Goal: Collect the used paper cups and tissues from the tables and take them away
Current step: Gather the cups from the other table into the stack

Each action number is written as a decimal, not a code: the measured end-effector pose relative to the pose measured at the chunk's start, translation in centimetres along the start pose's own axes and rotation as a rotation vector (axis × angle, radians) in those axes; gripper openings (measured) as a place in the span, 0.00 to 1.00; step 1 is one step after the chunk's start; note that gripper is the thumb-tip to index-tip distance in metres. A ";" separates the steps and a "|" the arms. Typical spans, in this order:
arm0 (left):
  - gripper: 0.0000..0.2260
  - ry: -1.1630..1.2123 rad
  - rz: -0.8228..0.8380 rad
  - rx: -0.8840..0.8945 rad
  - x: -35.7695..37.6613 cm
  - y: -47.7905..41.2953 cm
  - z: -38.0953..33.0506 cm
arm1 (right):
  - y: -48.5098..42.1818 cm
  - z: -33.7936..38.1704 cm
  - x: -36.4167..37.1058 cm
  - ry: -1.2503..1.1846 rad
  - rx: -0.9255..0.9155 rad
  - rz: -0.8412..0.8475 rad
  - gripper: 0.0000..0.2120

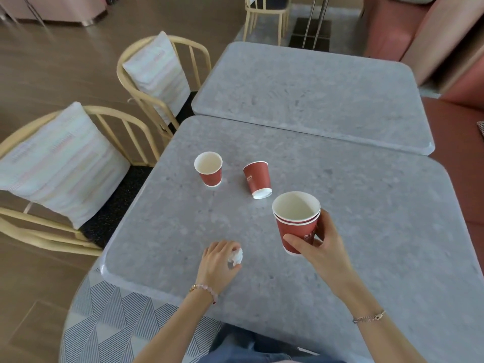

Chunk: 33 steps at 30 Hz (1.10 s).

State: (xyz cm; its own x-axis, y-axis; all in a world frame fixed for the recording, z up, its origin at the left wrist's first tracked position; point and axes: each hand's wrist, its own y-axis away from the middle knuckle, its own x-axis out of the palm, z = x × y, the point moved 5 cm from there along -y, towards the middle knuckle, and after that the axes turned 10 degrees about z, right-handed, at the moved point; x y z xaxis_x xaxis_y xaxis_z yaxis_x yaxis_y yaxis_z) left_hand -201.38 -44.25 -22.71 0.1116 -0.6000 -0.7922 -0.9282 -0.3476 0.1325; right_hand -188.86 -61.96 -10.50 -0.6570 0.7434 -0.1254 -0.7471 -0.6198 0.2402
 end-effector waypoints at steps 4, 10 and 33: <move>0.21 0.113 -0.027 -0.038 -1.3 -0.2 0.2 | -0.1 0.1 0.2 -0.005 -0.007 0.011 0.30; 0.17 0.308 -0.205 -0.135 -5.9 -1.0 0.6 | -0.8 0.8 1.3 0.025 -0.028 0.019 0.28; 0.36 0.644 -0.243 -0.285 -10.8 -10.8 7.5 | -8.3 4.2 4.7 0.042 -0.039 -0.010 0.28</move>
State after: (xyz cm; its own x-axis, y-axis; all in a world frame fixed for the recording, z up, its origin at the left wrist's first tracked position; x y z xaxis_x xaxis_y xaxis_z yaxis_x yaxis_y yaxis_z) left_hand -195.27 -28.61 -20.10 0.5696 -0.7551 -0.3246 -0.7323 -0.6456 0.2168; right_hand -185.31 -52.26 -9.10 -0.6526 0.7388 -0.1682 -0.7565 -0.6224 0.2008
